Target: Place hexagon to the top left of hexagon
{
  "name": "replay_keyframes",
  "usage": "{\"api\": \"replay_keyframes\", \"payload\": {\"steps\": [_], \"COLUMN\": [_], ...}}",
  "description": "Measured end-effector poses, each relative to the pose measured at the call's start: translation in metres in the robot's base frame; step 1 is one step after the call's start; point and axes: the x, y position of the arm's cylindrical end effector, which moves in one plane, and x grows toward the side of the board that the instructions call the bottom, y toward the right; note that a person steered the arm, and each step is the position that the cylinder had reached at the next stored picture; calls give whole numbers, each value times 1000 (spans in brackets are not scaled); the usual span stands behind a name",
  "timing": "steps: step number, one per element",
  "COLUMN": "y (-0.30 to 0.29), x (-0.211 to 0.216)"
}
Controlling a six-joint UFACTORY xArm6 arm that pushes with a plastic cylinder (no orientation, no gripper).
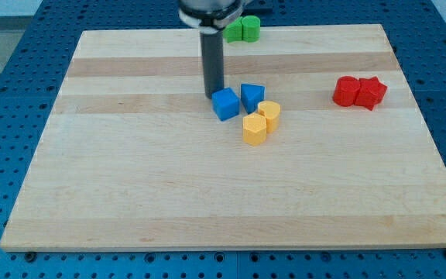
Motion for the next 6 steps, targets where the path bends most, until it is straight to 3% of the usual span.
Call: {"api": "replay_keyframes", "payload": {"steps": [2,5,6], "y": [6,33,47], "x": [19,-7,12]}}
